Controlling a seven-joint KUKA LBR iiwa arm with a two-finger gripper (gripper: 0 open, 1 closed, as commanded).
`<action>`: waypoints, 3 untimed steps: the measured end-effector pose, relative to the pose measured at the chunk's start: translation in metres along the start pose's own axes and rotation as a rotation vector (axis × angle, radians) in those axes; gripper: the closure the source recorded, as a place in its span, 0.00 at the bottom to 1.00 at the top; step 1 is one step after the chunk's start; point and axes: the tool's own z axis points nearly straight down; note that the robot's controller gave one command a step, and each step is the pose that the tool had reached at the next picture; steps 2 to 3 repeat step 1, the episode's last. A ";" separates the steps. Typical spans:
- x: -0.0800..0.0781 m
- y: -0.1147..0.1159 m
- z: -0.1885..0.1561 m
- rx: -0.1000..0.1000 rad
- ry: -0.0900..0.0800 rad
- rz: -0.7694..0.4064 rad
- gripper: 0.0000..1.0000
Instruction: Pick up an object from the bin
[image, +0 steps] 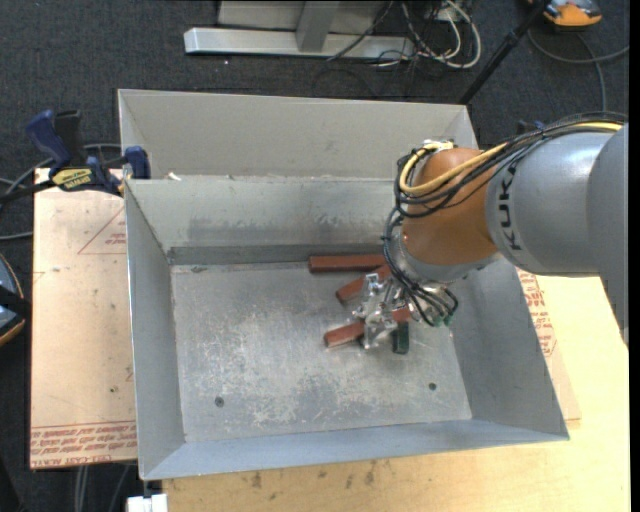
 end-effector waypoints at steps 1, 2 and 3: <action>0.002 0.002 -0.142 0.002 -0.005 0.050 1.00; 0.002 0.002 -0.142 0.002 -0.005 0.050 1.00; 0.002 0.002 -0.142 0.002 -0.005 0.050 1.00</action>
Offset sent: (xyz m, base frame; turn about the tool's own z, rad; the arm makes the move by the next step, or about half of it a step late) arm 0.0000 0.0000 0.0000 0.0000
